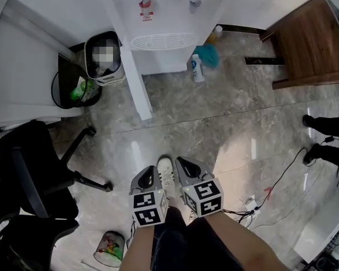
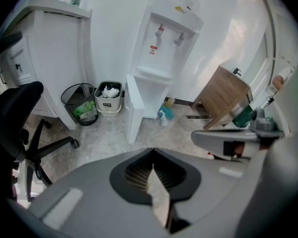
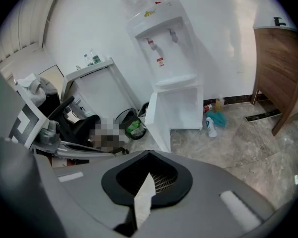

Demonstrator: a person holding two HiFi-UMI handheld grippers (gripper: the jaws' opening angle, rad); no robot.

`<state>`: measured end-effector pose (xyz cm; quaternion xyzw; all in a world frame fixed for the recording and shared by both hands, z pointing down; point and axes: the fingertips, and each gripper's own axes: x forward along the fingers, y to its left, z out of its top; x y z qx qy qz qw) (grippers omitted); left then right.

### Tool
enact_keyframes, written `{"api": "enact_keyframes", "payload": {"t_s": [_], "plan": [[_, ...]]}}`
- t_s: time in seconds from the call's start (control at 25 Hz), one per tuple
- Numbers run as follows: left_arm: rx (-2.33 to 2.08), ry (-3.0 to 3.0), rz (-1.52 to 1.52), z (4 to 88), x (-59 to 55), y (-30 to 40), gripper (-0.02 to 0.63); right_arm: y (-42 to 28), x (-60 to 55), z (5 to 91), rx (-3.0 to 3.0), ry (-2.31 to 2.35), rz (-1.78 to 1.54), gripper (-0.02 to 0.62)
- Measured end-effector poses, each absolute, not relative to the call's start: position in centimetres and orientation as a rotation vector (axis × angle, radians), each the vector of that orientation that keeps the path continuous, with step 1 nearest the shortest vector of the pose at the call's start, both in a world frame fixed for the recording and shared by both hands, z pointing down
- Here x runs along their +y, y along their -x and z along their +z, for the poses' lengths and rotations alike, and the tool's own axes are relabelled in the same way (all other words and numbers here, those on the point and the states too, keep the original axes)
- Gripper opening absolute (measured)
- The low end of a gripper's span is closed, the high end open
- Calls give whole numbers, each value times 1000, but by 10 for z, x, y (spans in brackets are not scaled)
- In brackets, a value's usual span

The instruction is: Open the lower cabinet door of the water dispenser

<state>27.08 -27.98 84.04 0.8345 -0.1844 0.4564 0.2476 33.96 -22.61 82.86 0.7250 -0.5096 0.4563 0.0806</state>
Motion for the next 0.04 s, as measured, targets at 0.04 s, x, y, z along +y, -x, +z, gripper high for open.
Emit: {"api": "enact_keyframes", "payload": {"t_s": [0.04], "plan": [[-503, -2275, 1245, 841, -280, -271, 7, -340, -227, 828, -1525, -2168, 1361, -9]]}}
